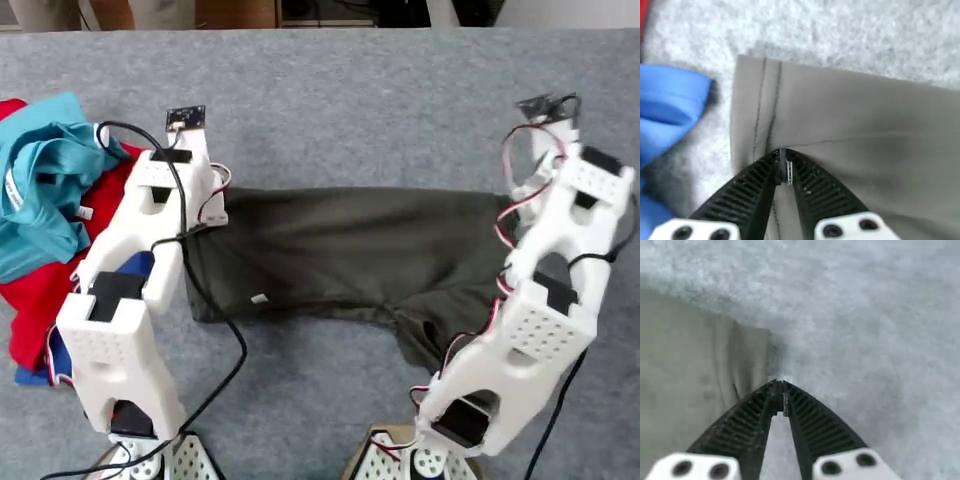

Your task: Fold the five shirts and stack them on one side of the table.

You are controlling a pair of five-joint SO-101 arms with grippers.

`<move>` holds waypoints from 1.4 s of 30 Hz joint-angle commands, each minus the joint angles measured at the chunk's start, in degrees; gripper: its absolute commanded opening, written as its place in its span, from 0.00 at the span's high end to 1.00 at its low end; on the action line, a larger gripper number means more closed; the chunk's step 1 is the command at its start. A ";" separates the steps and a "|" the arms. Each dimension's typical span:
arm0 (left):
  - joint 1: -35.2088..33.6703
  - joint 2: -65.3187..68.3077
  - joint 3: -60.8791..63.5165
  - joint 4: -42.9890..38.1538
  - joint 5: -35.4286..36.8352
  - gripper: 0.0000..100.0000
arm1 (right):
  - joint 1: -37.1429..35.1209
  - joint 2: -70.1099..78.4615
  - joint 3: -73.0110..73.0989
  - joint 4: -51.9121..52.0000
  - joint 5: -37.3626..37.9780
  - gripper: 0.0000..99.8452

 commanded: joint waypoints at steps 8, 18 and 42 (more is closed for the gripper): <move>4.40 -14.29 -6.33 9.32 -6.33 0.98 | -3.03 -5.76 -14.81 14.07 -1.05 1.00; -2.64 -3.91 -1.67 -3.96 -4.84 0.98 | -5.49 7.87 -14.99 8.97 -8.44 1.00; 3.43 -25.19 -0.44 20.66 -4.75 0.98 | -2.42 2.77 -31.69 35.43 -0.09 1.00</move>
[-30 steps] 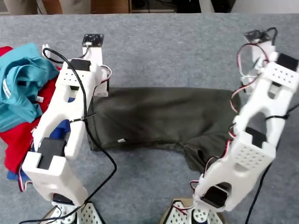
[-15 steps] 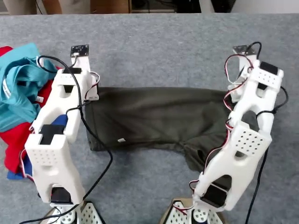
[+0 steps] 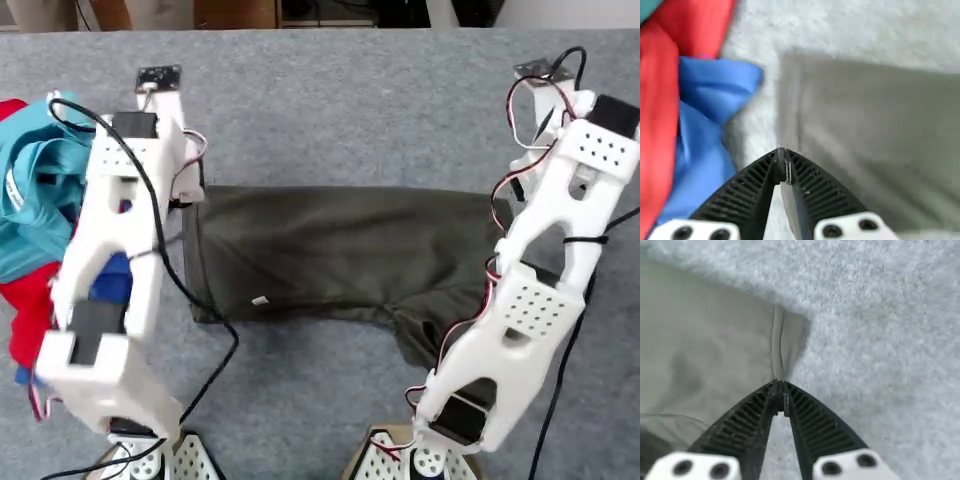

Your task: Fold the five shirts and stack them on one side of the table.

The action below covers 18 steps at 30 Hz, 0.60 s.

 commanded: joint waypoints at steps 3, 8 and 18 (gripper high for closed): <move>9.23 -17.10 21.63 -4.57 0.26 0.98 | 1.80 -11.82 14.81 0.00 0.70 1.00; 13.36 -20.53 40.53 -16.88 -0.09 0.98 | 2.77 -16.92 33.36 -9.32 4.66 1.00; 0.26 -9.19 39.12 -18.20 -7.74 0.98 | 7.43 -13.14 52.26 -30.68 4.92 1.00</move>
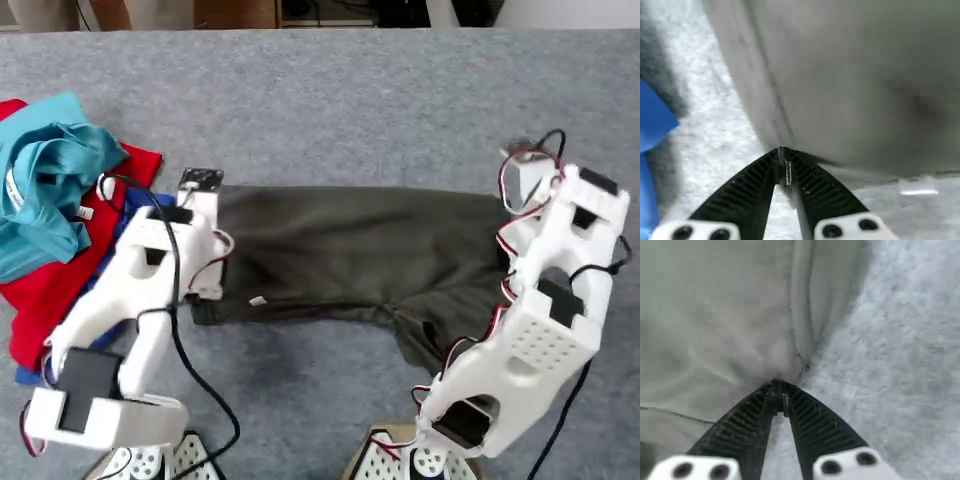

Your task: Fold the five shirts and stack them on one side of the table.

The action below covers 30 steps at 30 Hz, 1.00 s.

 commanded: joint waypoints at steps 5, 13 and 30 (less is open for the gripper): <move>-8.53 7.60 -11.52 0.53 -5.45 0.98 | 1.98 -0.22 -0.92 -0.26 0.35 1.00; -3.78 10.24 -28.04 17.76 -4.92 0.98 | 1.98 -7.34 -0.57 4.04 0.53 1.00; 4.84 5.05 -1.85 3.25 -2.90 0.98 | 0.66 -27.65 31.08 -16.35 7.38 1.00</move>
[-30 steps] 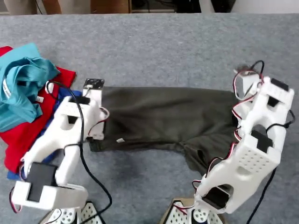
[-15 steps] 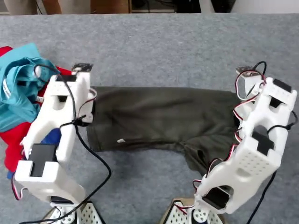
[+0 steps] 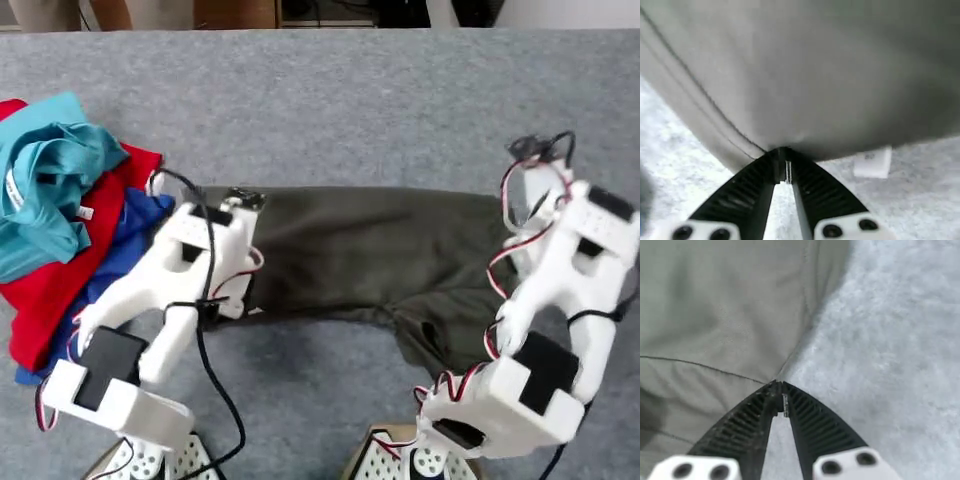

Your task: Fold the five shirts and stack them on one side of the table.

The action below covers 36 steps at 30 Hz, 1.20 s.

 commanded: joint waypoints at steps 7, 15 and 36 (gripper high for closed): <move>-12.04 8.48 -4.48 -2.20 -6.24 0.98 | 1.54 5.67 4.70 -9.85 1.23 1.00; -6.59 10.24 -12.57 6.07 -6.07 0.98 | 2.68 3.65 1.45 -2.37 3.96 1.00; 1.85 -14.55 -10.55 16.79 -6.42 0.98 | -3.12 -45.85 41.01 5.01 26.37 0.94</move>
